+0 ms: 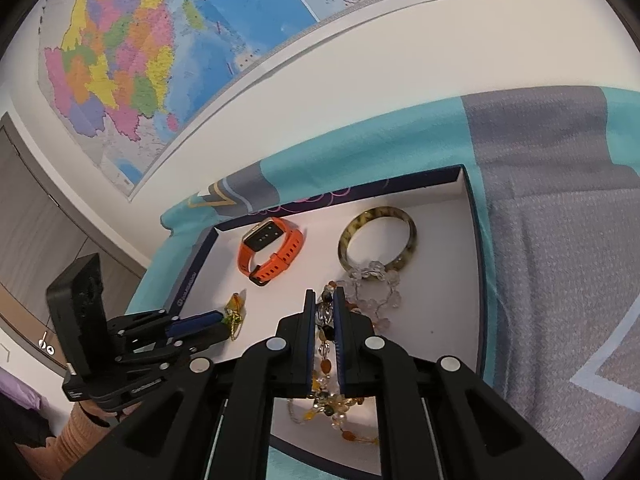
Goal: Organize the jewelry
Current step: 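Release the green ring in the tray with the left tool while the right tool drops the necklace in, then grasp the dark purple beaded bracelet with the left tool while the right tool reaches the yellow bead strands, then lift the purple bracelet with the left tool while the right tool grasps the yellow bead strands, then carry the purple bracelet over the tray with the left tool while the right tool carries the yellow strands, then lower and release the purple bracelet and yellow strands into the tray with both tools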
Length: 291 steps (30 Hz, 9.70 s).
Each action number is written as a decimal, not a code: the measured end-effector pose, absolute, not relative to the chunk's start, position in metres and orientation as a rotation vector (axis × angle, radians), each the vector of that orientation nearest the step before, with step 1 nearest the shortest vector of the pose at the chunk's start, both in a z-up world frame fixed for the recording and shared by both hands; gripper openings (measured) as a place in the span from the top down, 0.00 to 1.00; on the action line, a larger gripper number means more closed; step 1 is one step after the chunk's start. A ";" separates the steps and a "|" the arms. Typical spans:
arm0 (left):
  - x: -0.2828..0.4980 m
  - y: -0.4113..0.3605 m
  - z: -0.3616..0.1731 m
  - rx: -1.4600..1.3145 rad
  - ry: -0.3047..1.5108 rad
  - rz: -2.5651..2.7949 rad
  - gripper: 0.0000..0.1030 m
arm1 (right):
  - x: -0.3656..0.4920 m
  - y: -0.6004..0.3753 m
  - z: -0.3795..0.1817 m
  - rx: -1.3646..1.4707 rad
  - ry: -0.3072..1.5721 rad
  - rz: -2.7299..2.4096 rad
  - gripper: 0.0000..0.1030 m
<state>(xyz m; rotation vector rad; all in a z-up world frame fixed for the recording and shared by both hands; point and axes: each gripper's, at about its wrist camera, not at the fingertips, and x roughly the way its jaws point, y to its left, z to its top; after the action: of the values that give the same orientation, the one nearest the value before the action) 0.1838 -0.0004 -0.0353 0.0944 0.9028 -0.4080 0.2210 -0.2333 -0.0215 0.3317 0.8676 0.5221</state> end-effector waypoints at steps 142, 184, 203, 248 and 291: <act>0.041 0.019 0.013 0.018 0.730 -0.457 0.94 | 0.064 -0.249 0.088 0.227 0.552 0.590 0.96; 0.112 0.026 0.048 0.041 0.658 -0.397 0.94 | 0.139 -0.223 0.148 0.188 0.475 0.598 0.96; 0.131 0.023 0.036 0.046 0.694 -0.378 0.94 | 0.165 -0.221 0.133 0.203 0.520 0.608 0.96; 0.153 0.008 -0.003 0.056 0.812 -0.361 0.94 | 0.197 -0.230 0.081 0.223 0.654 0.580 0.96; 0.163 -0.003 -0.026 0.061 0.877 -0.343 0.94 | 0.209 -0.216 0.008 0.202 0.839 0.572 0.95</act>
<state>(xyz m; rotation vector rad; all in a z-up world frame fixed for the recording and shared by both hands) 0.1625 -0.0025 -0.0259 0.0614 0.8767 -0.3431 0.2090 -0.2158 0.0082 0.2015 0.8391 0.5722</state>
